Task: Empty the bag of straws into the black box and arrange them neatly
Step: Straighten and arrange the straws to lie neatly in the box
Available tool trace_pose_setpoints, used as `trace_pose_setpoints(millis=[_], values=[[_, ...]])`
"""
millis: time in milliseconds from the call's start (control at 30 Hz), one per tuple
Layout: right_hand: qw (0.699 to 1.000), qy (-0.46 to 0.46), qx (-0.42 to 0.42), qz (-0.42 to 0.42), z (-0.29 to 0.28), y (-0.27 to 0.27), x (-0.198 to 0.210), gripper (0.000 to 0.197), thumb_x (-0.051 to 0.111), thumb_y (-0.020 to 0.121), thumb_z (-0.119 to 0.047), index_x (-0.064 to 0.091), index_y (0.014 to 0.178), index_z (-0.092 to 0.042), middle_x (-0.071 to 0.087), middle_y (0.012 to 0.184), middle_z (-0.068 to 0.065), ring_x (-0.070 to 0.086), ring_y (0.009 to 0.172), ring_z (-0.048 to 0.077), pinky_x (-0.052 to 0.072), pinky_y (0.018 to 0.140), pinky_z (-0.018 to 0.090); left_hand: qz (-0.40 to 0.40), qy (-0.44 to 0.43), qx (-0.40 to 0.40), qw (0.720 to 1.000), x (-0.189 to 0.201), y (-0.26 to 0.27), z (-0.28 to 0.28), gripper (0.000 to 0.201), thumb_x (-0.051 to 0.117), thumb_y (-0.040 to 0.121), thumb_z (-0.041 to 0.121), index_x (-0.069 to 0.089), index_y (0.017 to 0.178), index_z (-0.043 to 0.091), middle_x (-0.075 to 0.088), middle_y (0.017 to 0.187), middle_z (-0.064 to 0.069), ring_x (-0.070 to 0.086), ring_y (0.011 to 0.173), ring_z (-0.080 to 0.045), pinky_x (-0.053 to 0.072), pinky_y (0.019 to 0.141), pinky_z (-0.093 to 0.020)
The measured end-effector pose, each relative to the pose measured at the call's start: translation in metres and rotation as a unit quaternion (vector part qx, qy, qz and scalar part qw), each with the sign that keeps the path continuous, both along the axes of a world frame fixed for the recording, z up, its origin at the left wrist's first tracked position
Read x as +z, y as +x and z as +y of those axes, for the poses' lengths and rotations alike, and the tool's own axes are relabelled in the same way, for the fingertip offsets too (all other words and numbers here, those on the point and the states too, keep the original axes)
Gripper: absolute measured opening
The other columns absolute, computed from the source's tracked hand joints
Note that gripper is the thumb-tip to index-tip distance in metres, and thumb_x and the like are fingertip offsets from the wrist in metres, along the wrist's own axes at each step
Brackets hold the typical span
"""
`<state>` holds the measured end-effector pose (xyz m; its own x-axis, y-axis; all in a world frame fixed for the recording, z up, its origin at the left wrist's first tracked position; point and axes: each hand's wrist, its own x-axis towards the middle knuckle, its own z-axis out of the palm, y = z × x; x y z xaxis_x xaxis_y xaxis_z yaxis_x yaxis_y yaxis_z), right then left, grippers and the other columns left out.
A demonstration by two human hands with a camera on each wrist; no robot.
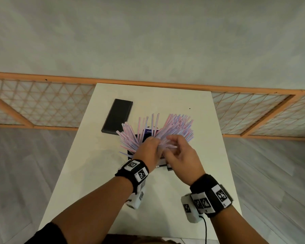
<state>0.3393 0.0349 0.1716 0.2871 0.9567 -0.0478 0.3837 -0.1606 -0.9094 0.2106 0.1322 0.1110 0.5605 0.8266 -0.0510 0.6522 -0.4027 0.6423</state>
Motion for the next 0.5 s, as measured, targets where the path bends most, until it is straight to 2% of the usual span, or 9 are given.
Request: trace_pose_setpoints(millis=[67, 133, 167, 233, 300, 367, 400, 433, 500], values=[[0.999, 0.012, -0.030, 0.010, -0.002, 0.005, -0.001, 0.028, 0.064, 0.094, -0.016, 0.059, 0.119, -0.027, 0.067, 0.106, -0.017, 0.063, 0.069, -0.001, 0.046, 0.064, 0.010, -0.027, 0.001, 0.032, 0.999, 0.009, -0.007, 0.004, 0.018, 0.052, 0.103, 0.028, 0.062, 0.094, 0.016, 0.054, 0.092, 0.000, 0.056, 0.080, -0.019, 0.051, 0.074, -0.037], [0.999, 0.002, -0.036, -0.014, -0.001, 0.010, -0.010, 0.030, 0.064, 0.093, -0.015, 0.059, 0.120, -0.028, 0.063, 0.090, -0.015, 0.057, 0.060, 0.002, 0.044, 0.061, 0.010, -0.069, 0.004, 0.066, 0.995, 0.025, -0.014, 0.006, 0.021, 0.052, 0.104, 0.034, 0.063, 0.095, 0.018, 0.058, 0.090, 0.003, 0.058, 0.079, -0.013, 0.051, 0.072, -0.031], [0.999, -0.007, -0.028, -0.034, 0.000, 0.012, -0.015, 0.033, 0.064, 0.094, -0.015, 0.059, 0.124, -0.027, 0.059, 0.088, -0.012, 0.056, 0.060, 0.001, 0.042, 0.061, 0.009, -0.099, 0.000, 0.088, 0.991, 0.034, -0.017, 0.006, 0.020, 0.054, 0.104, 0.036, 0.064, 0.095, 0.021, 0.061, 0.089, 0.004, 0.060, 0.078, -0.010, 0.050, 0.069, -0.025], [0.996, -0.007, 0.012, -0.084, 0.004, 0.013, -0.022, 0.041, 0.065, 0.094, -0.018, 0.056, 0.133, -0.024, 0.057, 0.105, -0.008, 0.053, 0.070, -0.004, 0.042, 0.074, 0.009, -0.172, -0.020, 0.123, 0.977, 0.054, -0.022, 0.005, 0.015, 0.057, 0.103, 0.035, 0.066, 0.095, 0.025, 0.067, 0.082, 0.006, 0.064, 0.073, -0.004, 0.046, 0.064, -0.014], [0.989, 0.007, 0.060, -0.137, 0.009, 0.009, -0.022, 0.048, 0.067, 0.095, -0.023, 0.052, 0.141, -0.024, 0.052, 0.128, -0.008, 0.051, 0.089, 0.002, 0.043, 0.089, 0.018, -0.246, -0.050, 0.157, 0.955, 0.067, -0.024, 0.002, 0.017, 0.059, 0.103, 0.029, 0.069, 0.094, 0.019, 0.067, 0.069, 0.006, 0.062, 0.061, -0.002, 0.044, 0.059, -0.011], [0.981, 0.020, 0.090, -0.172, 0.016, 0.002, -0.018, 0.050, 0.066, 0.096, -0.029, 0.049, 0.142, -0.026, 0.052, 0.135, -0.006, 0.054, 0.103, 0.005, 0.044, 0.095, 0.021, -0.319, -0.127, 0.190, 0.920, 0.071, -0.024, -0.001, 0.022, 0.058, 0.103, 0.025, 0.070, 0.093, 0.010, 0.059, 0.060, 0.003, 0.055, 0.054, -0.010, 0.047, 0.057, -0.019], [0.977, 0.023, 0.101, -0.186, 0.021, -0.001, -0.017, 0.047, 0.065, 0.096, -0.030, 0.050, 0.141, -0.028, 0.054, 0.132, -0.005, 0.056, 0.105, 0.008, 0.047, 0.092, 0.023, -0.361, -0.187, 0.201, 0.892, 0.068, -0.023, -0.003, 0.024, 0.058, 0.103, 0.024, 0.069, 0.091, 0.006, 0.055, 0.060, -0.001, 0.052, 0.055, -0.013, 0.047, 0.058, -0.024], [0.972, 0.022, 0.112, -0.205, 0.025, -0.004, -0.017, 0.041, 0.062, 0.098, -0.032, 0.051, 0.137, -0.030, 0.057, 0.125, -0.005, 0.058, 0.102, 0.010, 0.049, 0.086, 0.026, -0.403, -0.254, 0.211, 0.853, 0.065, -0.023, -0.005, 0.025, 0.058, 0.103, 0.023, 0.068, 0.089, 0.004, 0.052, 0.061, -0.004, 0.050, 0.057, -0.015, 0.047, 0.059, -0.027], [0.954, 0.013, 0.137, -0.267, 0.035, -0.007, -0.023, 0.024, 0.054, 0.101, -0.033, 0.055, 0.124, -0.030, 0.062, 0.107, -0.005, 0.059, 0.088, 0.015, 0.053, 0.074, 0.032, -0.458, -0.358, 0.239, 0.778, 0.058, -0.024, -0.010, 0.021, 0.060, 0.102, 0.021, 0.069, 0.091, 0.006, 0.054, 0.068, -0.007, 0.052, 0.060, -0.013, 0.049, 0.059, -0.026]])
